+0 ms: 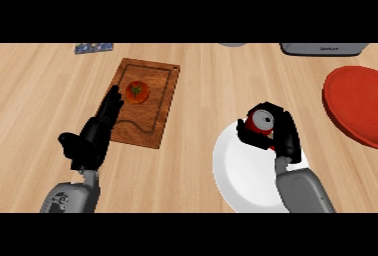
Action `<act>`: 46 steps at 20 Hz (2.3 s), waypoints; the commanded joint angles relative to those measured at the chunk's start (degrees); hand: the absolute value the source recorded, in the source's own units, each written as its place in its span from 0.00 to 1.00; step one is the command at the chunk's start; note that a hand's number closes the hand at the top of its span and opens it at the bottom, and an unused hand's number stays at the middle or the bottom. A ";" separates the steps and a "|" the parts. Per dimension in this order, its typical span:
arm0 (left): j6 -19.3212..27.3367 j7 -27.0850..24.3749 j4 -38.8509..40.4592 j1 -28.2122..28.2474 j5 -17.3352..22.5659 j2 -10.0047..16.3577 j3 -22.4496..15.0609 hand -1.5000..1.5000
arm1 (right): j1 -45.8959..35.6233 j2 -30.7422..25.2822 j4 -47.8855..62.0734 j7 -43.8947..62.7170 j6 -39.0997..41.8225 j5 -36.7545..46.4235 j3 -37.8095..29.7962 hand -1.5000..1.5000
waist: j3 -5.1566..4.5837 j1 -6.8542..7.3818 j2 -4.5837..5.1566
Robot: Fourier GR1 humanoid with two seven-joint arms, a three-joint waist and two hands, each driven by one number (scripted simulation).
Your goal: Pick the can from the plate and place it in the bowl
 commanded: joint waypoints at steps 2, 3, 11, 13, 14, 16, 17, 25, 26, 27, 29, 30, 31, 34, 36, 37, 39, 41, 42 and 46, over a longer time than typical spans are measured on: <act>0.38 -1.82 1.01 1.17 -1.05 -1.60 -1.31 0.50 | -5.64 1.52 7.38 -10.91 -6.98 0.15 -3.93 1.00 | 0.03 -0.30 -0.01; -0.82 0.01 0.00 -0.05 0.54 0.66 1.30 0.50 | -8.70 -0.20 4.87 -8.39 -4.38 -0.14 -4.47 1.00 | 0.01 -0.40 -0.12; 0.93 -2.56 2.90 -1.03 -1.09 -1.53 0.58 0.50 | -12.70 0.30 -6.14 0.46 -11.94 17.26 1.13 1.00 | -0.12 -1.24 -0.44; 0.00 -0.79 -0.71 2.90 -0.67 -0.78 0.00 0.50 | -12.15 -3.83 -10.07 4.80 -7.59 19.47 -0.82 1.00 | -0.07 -1.13 -0.56; 0.08 -0.81 -0.05 1.34 -0.54 -0.21 1.20 0.50 | -15.04 -3.59 -9.70 6.89 -6.41 20.81 -1.34 1.00 | -0.06 -0.98 -0.42; 0.34 -1.74 -1.12 3.69 -2.31 -1.12 -1.31 0.50 | -18.27 -4.02 -13.06 14.57 -1.98 24.71 -1.53 1.00 | -0.08 -1.02 -0.49; 0.07 1.91 0.96 -1.70 -0.44 0.11 1.91 0.50 | -22.70 -5.24 -10.66 17.22 0.35 25.74 -3.43 1.00 | -0.09 -1.10 -0.39; -1.55 -1.33 2.45 -0.93 0.13 0.05 2.54 0.50 | -33.34 -11.48 -8.63 22.54 10.00 23.76 -12.63 1.00 | -0.04 -0.83 -0.20; -1.80 3.52 -3.19 0.90 0.80 0.60 2.30 0.50 | -30.42 -11.14 -9.02 20.57 8.87 24.00 -11.99 1.00 | -0.01 -0.63 -0.28; -1.56 3.31 -1.47 -1.46 0.41 -0.32 1.94 0.50 | -31.31 -11.22 -8.63 20.50 9.91 23.86 -11.91 1.00 | -0.02 -0.74 -0.24; -0.98 -1.77 -2.47 3.71 -0.89 -0.71 0.95 0.50 | -34.01 -14.38 -3.88 20.73 9.91 23.49 -15.90 1.00 | -0.02 -0.38 -0.20; -3.55 0.47 1.10 -0.72 1.42 1.44 3.90 0.50 | -34.37 -11.72 -2.87 22.12 8.06 26.47 -13.40 1.00 | -0.03 -0.57 -0.15; -1.60 0.17 -4.12 4.14 -1.18 -0.93 -0.24 0.50 | -36.13 -13.65 -0.80 21.55 9.22 25.91 -14.81 1.00 | -0.02 -0.29 -0.21; -1.09 0.59 0.86 -1.13 -1.02 -0.86 1.99 0.50 | -37.51 -15.91 3.03 20.03 10.40 23.25 -17.73 1.00 | -0.02 -0.57 -0.11; -1.75 1.29 -2.59 2.46 -1.07 -1.04 0.05 0.50 | -35.19 -21.29 6.73 17.90 11.95 25.23 -18.99 1.00 | -0.01 -0.14 -0.07; -0.52 -0.93 -1.02 1.84 -1.90 -2.45 -0.30 0.50 | -35.11 -20.07 7.64 18.80 10.94 27.27 -17.47 1.00 | -0.03 -0.32 -0.06; 0.44 1.23 -3.52 2.29 -2.79 -2.73 -1.09 0.50 | -36.15 -24.27 12.05 16.18 13.36 25.16 -20.40 1.00 | -0.01 -0.04 -0.05; -0.61 -0.40 -1.13 1.67 -1.25 -1.99 0.86 0.50 | -32.98 -24.32 15.08 14.53 11.37 28.75 -18.12 1.00 | -0.02 -0.12 0.10; -2.17 2.88 -0.60 -2.19 0.12 -0.42 2.53 0.50 | -31.46 -24.66 12.37 13.86 12.33 27.65 -18.36 1.00 | -0.01 -0.74 -0.10; -1.43 -0.33 0.46 -0.05 -0.60 -0.97 2.76 0.50 | -28.43 -27.87 17.84 8.38 7.89 26.99 -22.03 1.00 | 0.00 -0.64 -0.08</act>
